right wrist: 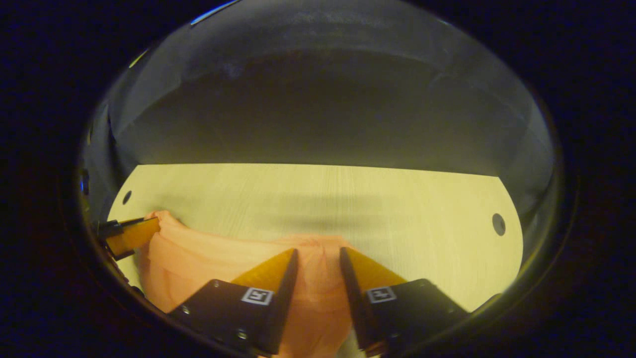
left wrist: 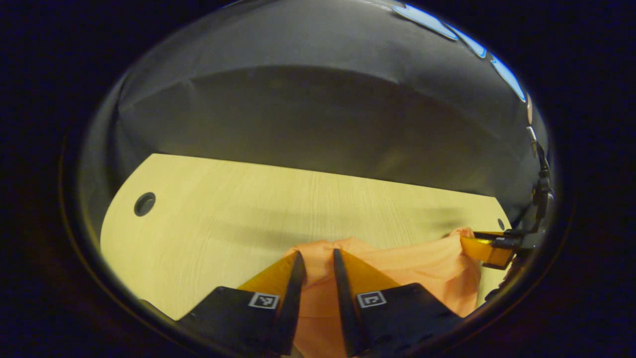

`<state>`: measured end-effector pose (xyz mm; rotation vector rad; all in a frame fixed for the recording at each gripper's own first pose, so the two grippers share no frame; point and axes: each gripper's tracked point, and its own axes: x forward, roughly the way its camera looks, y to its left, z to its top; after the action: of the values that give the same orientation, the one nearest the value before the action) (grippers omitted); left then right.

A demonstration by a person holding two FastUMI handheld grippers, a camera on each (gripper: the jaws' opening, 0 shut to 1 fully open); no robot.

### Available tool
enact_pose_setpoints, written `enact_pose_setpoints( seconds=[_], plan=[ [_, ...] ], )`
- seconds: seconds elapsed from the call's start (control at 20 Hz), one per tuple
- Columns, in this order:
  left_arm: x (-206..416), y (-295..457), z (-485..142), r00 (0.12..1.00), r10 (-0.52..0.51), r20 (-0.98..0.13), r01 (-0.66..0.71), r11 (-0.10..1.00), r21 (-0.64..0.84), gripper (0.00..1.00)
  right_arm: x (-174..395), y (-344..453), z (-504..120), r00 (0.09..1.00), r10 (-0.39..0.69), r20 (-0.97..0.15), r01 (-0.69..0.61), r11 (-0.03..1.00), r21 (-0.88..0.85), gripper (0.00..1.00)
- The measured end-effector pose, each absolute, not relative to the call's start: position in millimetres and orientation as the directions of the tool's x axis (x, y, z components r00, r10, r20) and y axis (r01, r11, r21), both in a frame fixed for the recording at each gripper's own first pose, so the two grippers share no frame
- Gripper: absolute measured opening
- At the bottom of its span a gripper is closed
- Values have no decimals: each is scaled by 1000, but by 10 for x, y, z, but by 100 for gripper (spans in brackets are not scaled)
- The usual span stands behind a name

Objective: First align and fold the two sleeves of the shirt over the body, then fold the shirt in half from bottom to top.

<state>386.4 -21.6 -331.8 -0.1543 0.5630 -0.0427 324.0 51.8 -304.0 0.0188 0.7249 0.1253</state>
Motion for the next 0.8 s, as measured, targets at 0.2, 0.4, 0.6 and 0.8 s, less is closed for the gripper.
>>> enact_pose_setpoints(
  seconds=[0.2, 0.4, 0.6, 0.8],
  plan=[
    [3708, -66, -2763, 886, -69, -458, -2, 988, -152, 89, 3130, 466, -2526, 810, 112, -575, -98, 994, 55, 84],
    [3276, -81, -2137, 905, -58, -420, -1, 990, -139, 91, 2768, 426, -1873, 854, 129, -504, -91, 991, 101, 83],
    [2588, -25, -1350, 936, -53, -348, 7, 991, -130, 87, 2157, 339, -1023, 893, 161, -420, -112, 984, 139, 84],
    [1818, -28, -547, 966, -32, -256, 13, 997, -78, 90, 1387, 307, -168, 942, 157, -298, -118, 982, 147, 84]
  ],
)
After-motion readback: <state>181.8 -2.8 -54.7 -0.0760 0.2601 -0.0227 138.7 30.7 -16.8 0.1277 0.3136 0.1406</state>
